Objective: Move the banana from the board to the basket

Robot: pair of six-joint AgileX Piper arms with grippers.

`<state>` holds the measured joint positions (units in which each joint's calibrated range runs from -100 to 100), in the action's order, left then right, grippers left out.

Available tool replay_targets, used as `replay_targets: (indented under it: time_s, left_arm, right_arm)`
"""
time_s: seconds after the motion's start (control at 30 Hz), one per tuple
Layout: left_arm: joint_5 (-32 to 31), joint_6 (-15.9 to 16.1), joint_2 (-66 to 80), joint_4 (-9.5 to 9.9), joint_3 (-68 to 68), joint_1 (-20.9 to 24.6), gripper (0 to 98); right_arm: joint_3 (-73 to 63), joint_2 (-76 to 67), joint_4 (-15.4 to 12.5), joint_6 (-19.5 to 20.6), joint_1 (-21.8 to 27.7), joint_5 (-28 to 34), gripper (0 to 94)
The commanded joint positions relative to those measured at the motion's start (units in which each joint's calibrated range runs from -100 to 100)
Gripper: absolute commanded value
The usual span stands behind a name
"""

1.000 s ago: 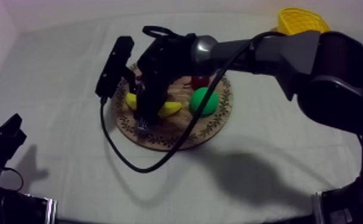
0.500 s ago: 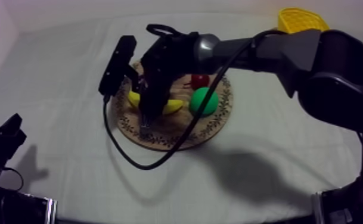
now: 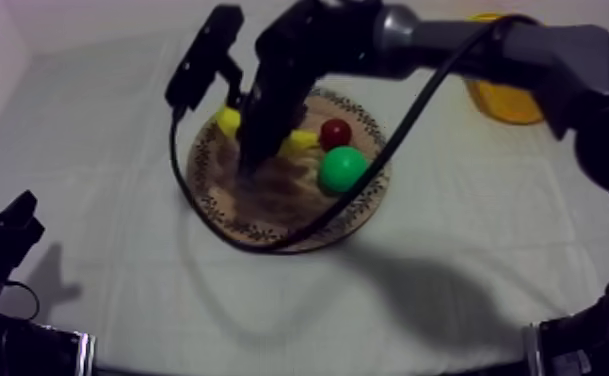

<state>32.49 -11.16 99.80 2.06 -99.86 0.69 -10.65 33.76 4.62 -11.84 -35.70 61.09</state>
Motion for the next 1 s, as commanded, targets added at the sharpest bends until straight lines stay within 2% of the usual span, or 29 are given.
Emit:
replay_targets:
  time_s: [0.0,0.33,0.57,0.97]
  left_arm:
    - [0.01,0.01,0.03,0.01,-0.03,0.00,0.1]
    - [0.01,0.01,0.03,0.01,-0.03,0.00,0.1]
    - [0.01,0.01,0.03,0.01,-0.03,0.00,0.1]
    - [0.01,0.01,0.03,0.01,-0.03,0.00,0.1]
  right_arm:
    - [-1.57,-2.67,-0.18,-0.34,0.93,2.18,2.8]
    - [-11.12,-7.34,-0.32,-1.53,8.46,9.72,3.4]
    - [-16.57,-7.65,0.25,-2.23,16.53,11.75,1.2]
    - [-21.61,-5.38,0.61,-3.28,30.35,12.23,3.8]
